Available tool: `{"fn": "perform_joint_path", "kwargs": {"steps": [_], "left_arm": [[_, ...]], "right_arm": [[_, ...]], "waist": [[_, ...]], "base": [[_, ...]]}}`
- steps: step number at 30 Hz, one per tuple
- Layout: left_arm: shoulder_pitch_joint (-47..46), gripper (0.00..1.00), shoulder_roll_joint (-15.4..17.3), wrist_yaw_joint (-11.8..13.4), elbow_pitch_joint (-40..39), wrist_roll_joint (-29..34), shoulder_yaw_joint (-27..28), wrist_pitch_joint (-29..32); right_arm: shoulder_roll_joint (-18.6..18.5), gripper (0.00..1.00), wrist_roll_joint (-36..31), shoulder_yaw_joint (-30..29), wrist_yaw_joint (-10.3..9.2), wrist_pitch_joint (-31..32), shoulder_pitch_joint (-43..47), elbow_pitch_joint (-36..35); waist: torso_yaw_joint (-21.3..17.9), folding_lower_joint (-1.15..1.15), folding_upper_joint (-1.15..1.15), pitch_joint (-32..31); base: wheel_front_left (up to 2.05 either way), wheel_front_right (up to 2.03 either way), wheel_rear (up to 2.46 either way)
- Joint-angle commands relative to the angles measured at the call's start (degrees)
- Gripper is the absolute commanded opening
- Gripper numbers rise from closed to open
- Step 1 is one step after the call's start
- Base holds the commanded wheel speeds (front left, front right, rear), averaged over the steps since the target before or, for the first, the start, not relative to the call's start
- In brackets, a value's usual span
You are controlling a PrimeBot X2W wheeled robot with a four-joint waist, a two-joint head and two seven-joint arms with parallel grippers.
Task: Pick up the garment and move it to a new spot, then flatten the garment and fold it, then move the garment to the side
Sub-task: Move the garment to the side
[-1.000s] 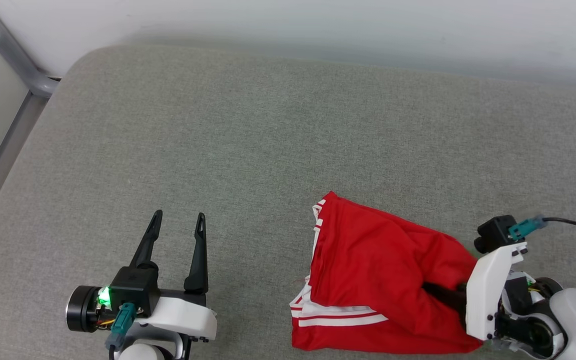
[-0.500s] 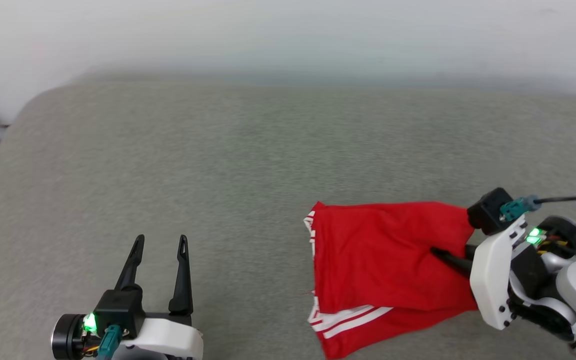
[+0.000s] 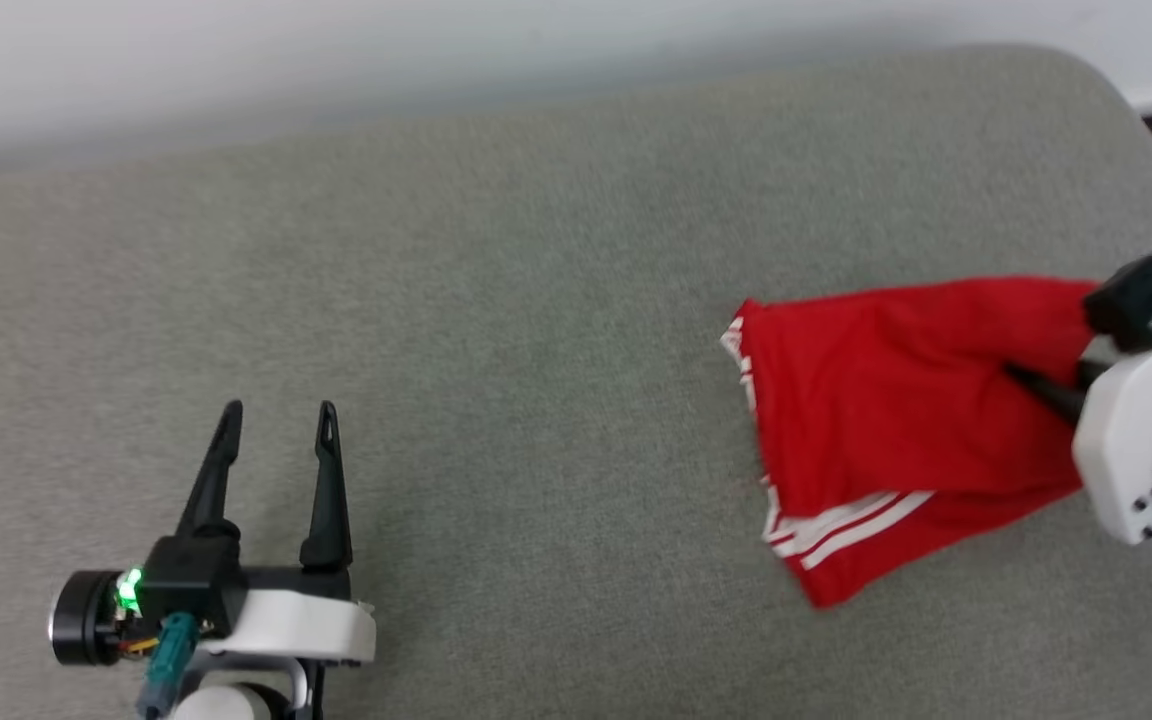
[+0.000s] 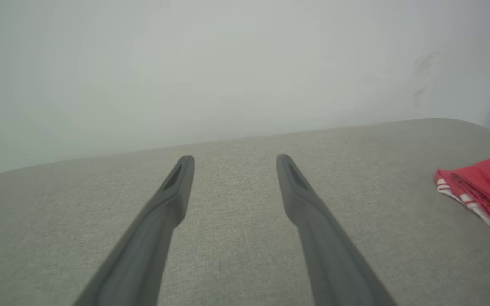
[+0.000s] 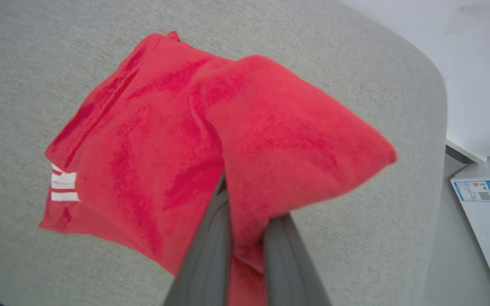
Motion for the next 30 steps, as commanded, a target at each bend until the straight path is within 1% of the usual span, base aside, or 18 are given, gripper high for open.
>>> {"fn": "perform_joint_path", "kwargs": {"steps": [1,5,9,11,17,22,25,28,29,30], "left_arm": [[-1.4,1.0,0.6,-0.2,-0.8,0.4,0.3,-0.1],[-3.4,1.0,1.3,-0.8,-2.3,0.7,0.6,-0.1],[-5.5,1.0,2.2,-1.2,-4.1,1.0,0.8,-0.1],[-6.3,1.0,2.6,-1.3,-5.1,1.0,1.1,-0.1],[-8.0,1.0,3.3,-1.3,-7.8,1.2,1.5,-0.1],[-8.7,1.0,3.8,-1.3,-8.6,1.3,1.6,-0.1],[-9.0,1.0,3.9,-1.2,-8.5,1.3,1.6,-0.1],[-8.9,1.0,3.9,-0.9,-8.0,1.3,1.7,-0.1],[-8.7,1.0,3.7,-0.8,-7.7,1.2,1.7,-0.1],[-8.4,1.0,3.6,-0.6,-7.4,1.0,1.7,-0.1]], "right_arm": [[-0.8,0.0,-0.6,-0.9,-0.09,-0.8,-1.8,1.5],[-3.4,0.0,-4.6,-2.5,-0.09,-2.9,-4.8,7.1],[-5.1,0.0,-7.3,-5.2,-0.09,-4.2,-7.2,13.6],[-5.3,0.0,-9.0,-7.1,-0.09,-4.9,-8.6,16.8],[-4.5,0.0,-12.3,-13.5,-0.09,-5.7,-12.4,25.4],[-3.9,0.0,-15.8,-17.0,-0.09,-6.3,-14.6,31.1],[-3.0,0.0,-17.5,-19.0,-0.09,-6.8,-15.0,33.7],[-0.7,0.0,-18.5,-21.4,-0.09,-7.3,-15.5,35.9],[0.1,0.62,-19.1,-21.9,-0.09,-7.5,-15.4,36.7],[0.5,1.0,-20.1,-22.8,-0.09,-8.1,-15.4,37.3]], "waist": [[-2.6,0.0,0.0,4.6],[-2.0,0.0,0.0,8.7],[-0.7,0.0,0.0,12.9],[-0.4,0.0,0.0,14.6],[0.4,0.0,0.0,18.8],[0.7,0.0,0.0,20.4],[0.7,0.0,0.0,20.6],[0.6,0.0,0.0,19.8],[0.6,0.0,0.0,19.1],[0.5,0.0,0.0,18.4]], "base": [[0.0,0.0,0.0],[0.0,0.0,0.0],[0.0,0.0,0.0],[0.0,0.0,0.0],[0.0,0.0,0.0],[0.0,0.0,0.0],[0.0,0.0,0.0],[0.0,0.0,0.0],[0.0,0.0,0.0],[0.0,0.0,0.0]]}}
